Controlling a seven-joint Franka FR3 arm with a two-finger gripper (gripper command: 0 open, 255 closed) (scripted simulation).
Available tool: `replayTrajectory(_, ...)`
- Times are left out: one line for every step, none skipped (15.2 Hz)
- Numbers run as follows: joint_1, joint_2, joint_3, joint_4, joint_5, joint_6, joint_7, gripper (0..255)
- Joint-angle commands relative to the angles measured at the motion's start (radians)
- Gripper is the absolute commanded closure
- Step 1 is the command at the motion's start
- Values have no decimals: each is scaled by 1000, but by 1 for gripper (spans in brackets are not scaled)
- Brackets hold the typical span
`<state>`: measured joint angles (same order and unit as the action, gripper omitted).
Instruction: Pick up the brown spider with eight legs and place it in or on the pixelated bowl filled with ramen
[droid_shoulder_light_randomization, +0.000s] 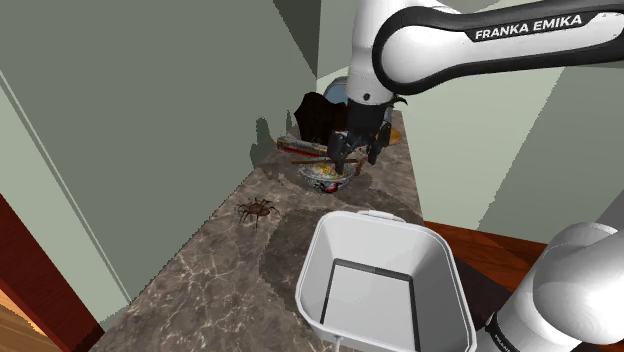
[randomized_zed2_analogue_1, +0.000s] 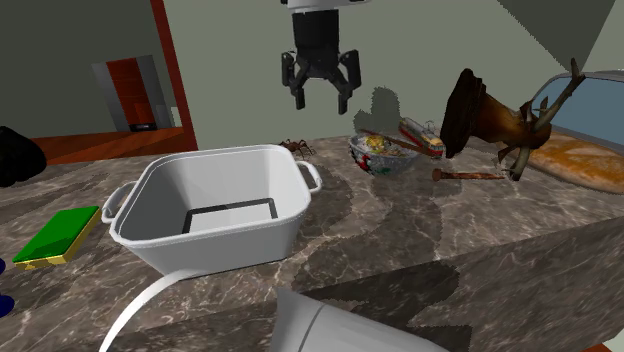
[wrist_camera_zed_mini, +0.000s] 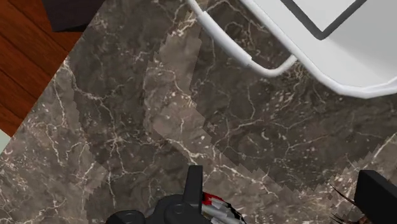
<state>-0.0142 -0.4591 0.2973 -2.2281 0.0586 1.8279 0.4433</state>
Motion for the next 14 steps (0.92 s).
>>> replayTrajectory(-8, 70, 32, 40, -14, 29, 53, 0)
replayTrajectory(-12, 108, 49, 61, -24, 44, 81, 0)
replayTrajectory(-15, 147, 65, 84, -36, 58, 110, 0)
replayTrajectory(-19, 186, 81, 108, -49, 70, 139, 0)
replayTrajectory(-21, 226, 95, 134, -65, 82, 169, 0)
replayTrajectory(-23, 268, 109, 161, -82, 91, 199, 0)
replayTrajectory(-23, 309, 122, 190, -101, 99, 230, 0)
replayTrajectory(-24, 352, 134, 220, -122, 105, 261, 0)
replayTrajectory(-22, 395, 144, 252, -144, 110, 292, 0)
replayTrajectory(-19, 439, 152, 286, -167, 113, 323, 0)
replayTrajectory(-14, 484, 159, 321, -191, 114, 353, 0)
replayTrajectory(-7, 529, 164, 359, -216, 113, 383, 0)
replayTrajectory(2, 574, 167, 398, -241, 111, 411, 0)
replayTrajectory(12, 619, 168, 439, -265, 106, 439, 0)
